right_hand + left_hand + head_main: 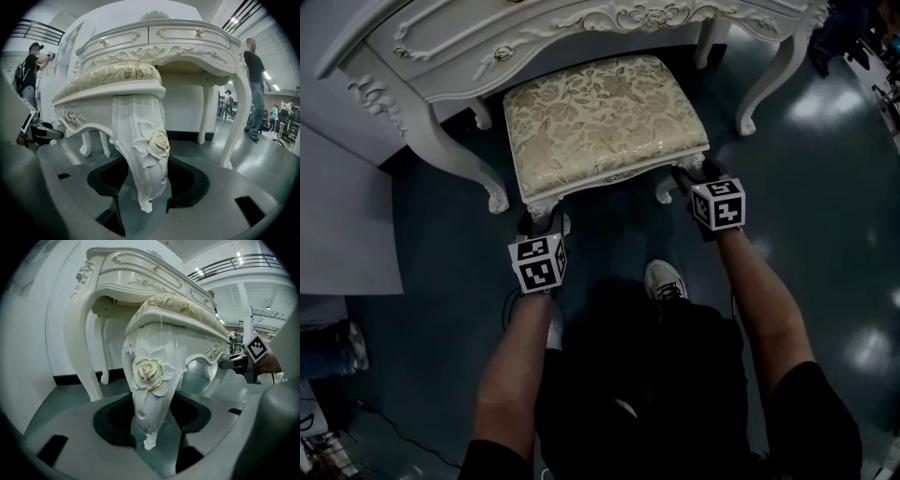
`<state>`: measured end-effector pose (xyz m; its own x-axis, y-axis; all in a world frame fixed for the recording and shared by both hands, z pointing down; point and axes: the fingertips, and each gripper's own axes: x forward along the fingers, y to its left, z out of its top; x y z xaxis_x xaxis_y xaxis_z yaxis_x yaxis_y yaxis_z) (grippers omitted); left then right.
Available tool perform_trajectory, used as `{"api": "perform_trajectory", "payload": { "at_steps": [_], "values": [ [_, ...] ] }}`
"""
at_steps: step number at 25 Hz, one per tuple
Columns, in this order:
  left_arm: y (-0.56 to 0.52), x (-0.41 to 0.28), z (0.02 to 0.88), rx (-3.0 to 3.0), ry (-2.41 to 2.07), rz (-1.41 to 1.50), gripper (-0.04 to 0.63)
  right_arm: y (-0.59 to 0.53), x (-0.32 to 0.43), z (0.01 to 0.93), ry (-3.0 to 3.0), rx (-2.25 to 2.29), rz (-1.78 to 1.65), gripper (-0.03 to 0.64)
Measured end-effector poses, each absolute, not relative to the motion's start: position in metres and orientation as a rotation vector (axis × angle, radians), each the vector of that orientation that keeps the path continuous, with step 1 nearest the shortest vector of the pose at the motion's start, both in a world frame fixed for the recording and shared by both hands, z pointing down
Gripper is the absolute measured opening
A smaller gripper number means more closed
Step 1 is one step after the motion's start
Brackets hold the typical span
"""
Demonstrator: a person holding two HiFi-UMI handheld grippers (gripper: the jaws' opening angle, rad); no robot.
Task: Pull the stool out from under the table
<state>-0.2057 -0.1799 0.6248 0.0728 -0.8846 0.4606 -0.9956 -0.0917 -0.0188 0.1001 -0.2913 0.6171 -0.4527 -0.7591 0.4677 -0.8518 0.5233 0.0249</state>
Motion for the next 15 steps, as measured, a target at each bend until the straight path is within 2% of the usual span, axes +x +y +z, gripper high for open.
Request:
{"api": "perform_trajectory", "payload": {
  "at_steps": [15],
  "values": [
    [-0.158,-0.196,0.625,2.013,-1.888,0.481,0.239,-0.283,0.105,0.613,-2.325,1.246,0.287,0.279]
  ]
}}
